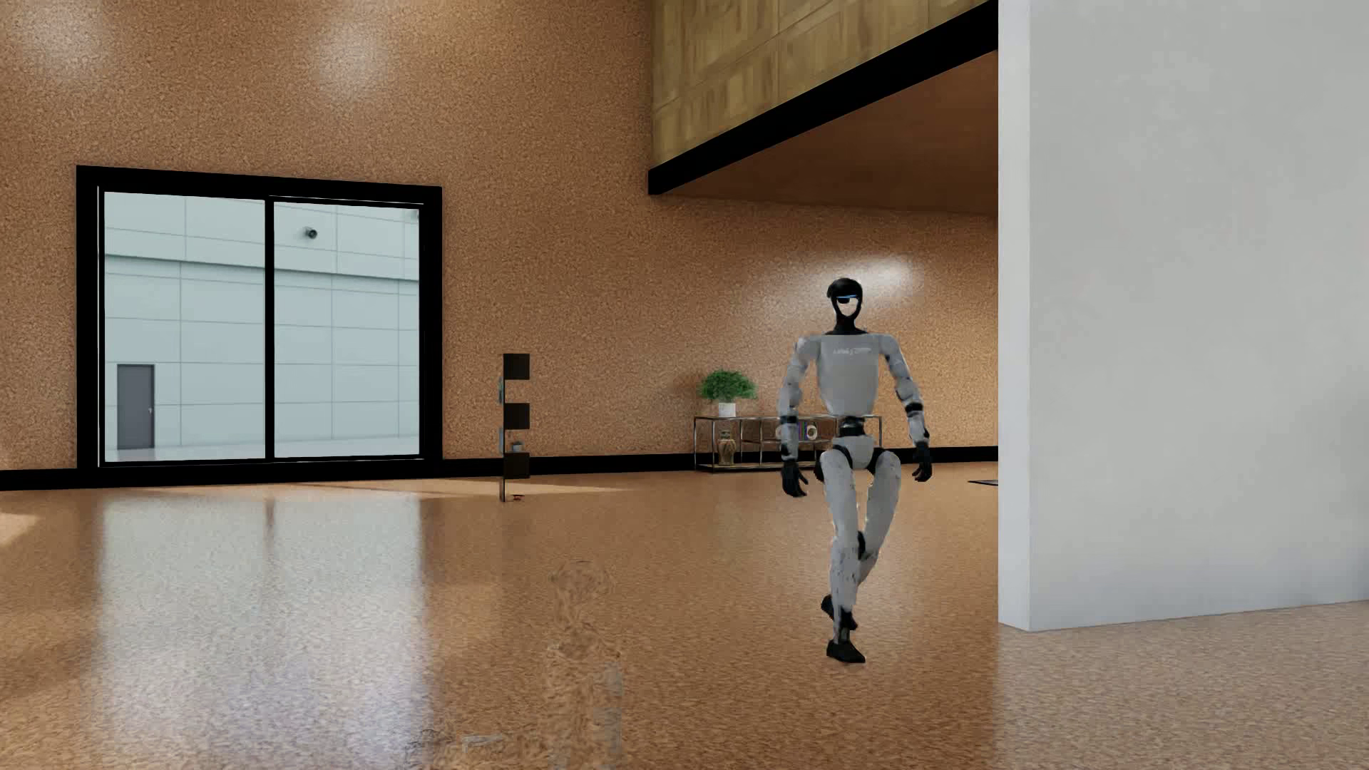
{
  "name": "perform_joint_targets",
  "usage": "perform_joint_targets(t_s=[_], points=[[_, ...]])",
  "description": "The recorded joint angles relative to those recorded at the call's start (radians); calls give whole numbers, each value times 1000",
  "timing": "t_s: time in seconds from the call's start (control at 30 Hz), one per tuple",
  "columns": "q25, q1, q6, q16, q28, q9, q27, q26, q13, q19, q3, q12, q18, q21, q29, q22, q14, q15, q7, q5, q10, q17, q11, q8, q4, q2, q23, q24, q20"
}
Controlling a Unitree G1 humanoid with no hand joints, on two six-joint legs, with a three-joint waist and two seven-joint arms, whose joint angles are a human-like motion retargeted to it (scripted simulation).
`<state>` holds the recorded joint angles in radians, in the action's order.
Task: Circle the corner
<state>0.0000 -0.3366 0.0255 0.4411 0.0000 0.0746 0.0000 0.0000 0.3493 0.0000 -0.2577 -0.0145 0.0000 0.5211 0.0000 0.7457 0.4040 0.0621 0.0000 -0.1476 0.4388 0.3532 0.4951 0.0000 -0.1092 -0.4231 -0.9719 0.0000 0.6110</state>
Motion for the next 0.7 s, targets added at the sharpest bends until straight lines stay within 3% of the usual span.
perform_joint_targets(t_s=[0.03, 0.07, 0.1, 0.13, 0.17, 0.2, 0.23, 0.27, 0.3, 0.33, 0.37, 0.4, 0.43, 0.47, 0.5, 0.53, 0.57, 0.6, 0.63, 0.67, 0.7], points=[[0, -48, -16, 2, 0, 14, 0, 0, -8, 0, -29, -21, 0, 19, 0, -30, -54, -8, 0, 29, 36, 3, 93, 0, 30, -19, -13, 0, -58], [0, -38, -34, -15, 0, -4, 0, 0, -7, 0, -49, -41, 0, 25, 0, -16, -176, -66, 0, 48, 132, 2, 184, 0, 59, -44, -32, 0, -87], [0, -8, -70, -49, 0, 3, 0, 0, -10, 0, -57, -74, 0, 24, 0, 17, -386, -32, 0, 100, 307, 1, 272, 0, 108, -14, -60, 0, -100], [0, 109, -66, -61, 0, 1, 0, 0, -24, 0, -34, -104, 0, 7, 0, 32, -563, 23, 0, 134, 566, -6, 287, 0, 101, 19, -69, 0, -87], [0, 230, -74, -75, 0, 22, 0, 0, -27, 0, -13, -115, 0, -26, 0, 54, -569, 75, 0, 178, 835, -13, 279, 0, 122, 89, -48, 0, -61], [0, 349, -60, -74, 0, 41, 0, 0, -43, 0, 24, -115, 0, -15, 0, 71, -502, 99, 0, 169, 991, -12, 243, 0, 119, 186, -18, 0, 15], [0, 457, -28, -97, 0, 42, 0, 0, -50, 0, 83, -139, 0, -20, 0, 100, -484, 109, 0, 146, 1010, -15, 203, 0, 89, 268, 24, 0, 13], [0, 547, -1, -71, 0, 53, 0, 0, -72, 0, 156, -189, 0, -9, 0, 33, -516, 123, 0, 142, 914, -12, 162, 0, 83, 335, 68, 0, 36], [0, 598, 10, -88, 0, 64, 0, 0, -92, 0, 206, -193, 0, -5, 0, 128, -609, 137, 0, 118, 711, 2, 127, 0, 68, 420, 105, 0, 94], [0, 661, 17, -98, 0, 50, 0, 0, -103, 0, 255, -224, 0, -31, 0, 155, -667, 154, 0, 119, 476, 4, 84, 0, 69, 476, 151, 0, 53], [0, 673, 21, -98, 0, 41, 0, 0, -110, 0, 284, -248, 0, -47, 0, 183, -576, 185, 0, 115, 225, 12, 43, 0, 58, 562, 189, 0, 45], [0, 669, 8, -92, 0, 24, 0, 0, -123, 0, 299, -265, 0, -82, 0, 188, -176, 226, 0, 135, 110, 24, 10, 0, 48, 625, 227, 0, 75], [0, 690, 2, -81, 0, -3, 0, 0, -127, 0, 309, -288, 0, -112, 0, 187, -484, 286, 0, 140, -278, 39, 8, 0, 57, 660, 255, 0, 97], [0, 709, -8, -76, 0, -12, 0, 0, -134, 0, 321, -309, 0, -139, 0, 197, -548, 326, 0, 157, -334, 47, 10, 0, 59, 690, 256, 0, 120], [0, 745, 5, -73, 0, -3, 0, 0, -127, 0, 339, -318, 0, -174, 0, 210, -163, 337, 0, 153, 53, 41, 34, 0, 44, 722, 248, 0, 138], [0, 750, 18, -69, 0, -3, 0, 0, -111, 0, 344, -329, 0, -209, 0, 220, -276, 303, 0, 146, 89, 32, 92, 0, 11, 744, 222, 0, 140], [0, 751, 64, -66, 0, -9, 0, 0, -99, 0, 339, -340, 0, -221, 0, 232, -451, 161, 0, 92, 86, 14, 257, 0, -45, 692, 191, 0, 125], [0, 732, 85, -61, 0, 12, 0, 0, -75, 0, 320, -345, 0, -212, 0, 252, -573, -43, 0, 48, 161, -2, 489, 0, -87, 641, 143, 0, 136], [0, 701, 92, -57, 0, 23, 0, 0, -56, 0, 300, -338, 0, -207, 0, 246, -600, -36, 0, 17, 198, -8, 728, 0, -121, 525, 119, 0, 120], [0, 618, 93, -50, 0, 57, 0, 0, -49, 0, 302, -331, 0, -185, 0, 219, -588, 83, 0, 0, 186, -10, 849, 0, -138, 418, 101, 0, 91], [0, 553, 65, -54, 0, 61, 0, 0, -46, 0, 256, -312, 0, -160, 0, 204, -536, 129, 0, 9, 165, -11, 822, 0, -130, 316, 70, 0, 62]])
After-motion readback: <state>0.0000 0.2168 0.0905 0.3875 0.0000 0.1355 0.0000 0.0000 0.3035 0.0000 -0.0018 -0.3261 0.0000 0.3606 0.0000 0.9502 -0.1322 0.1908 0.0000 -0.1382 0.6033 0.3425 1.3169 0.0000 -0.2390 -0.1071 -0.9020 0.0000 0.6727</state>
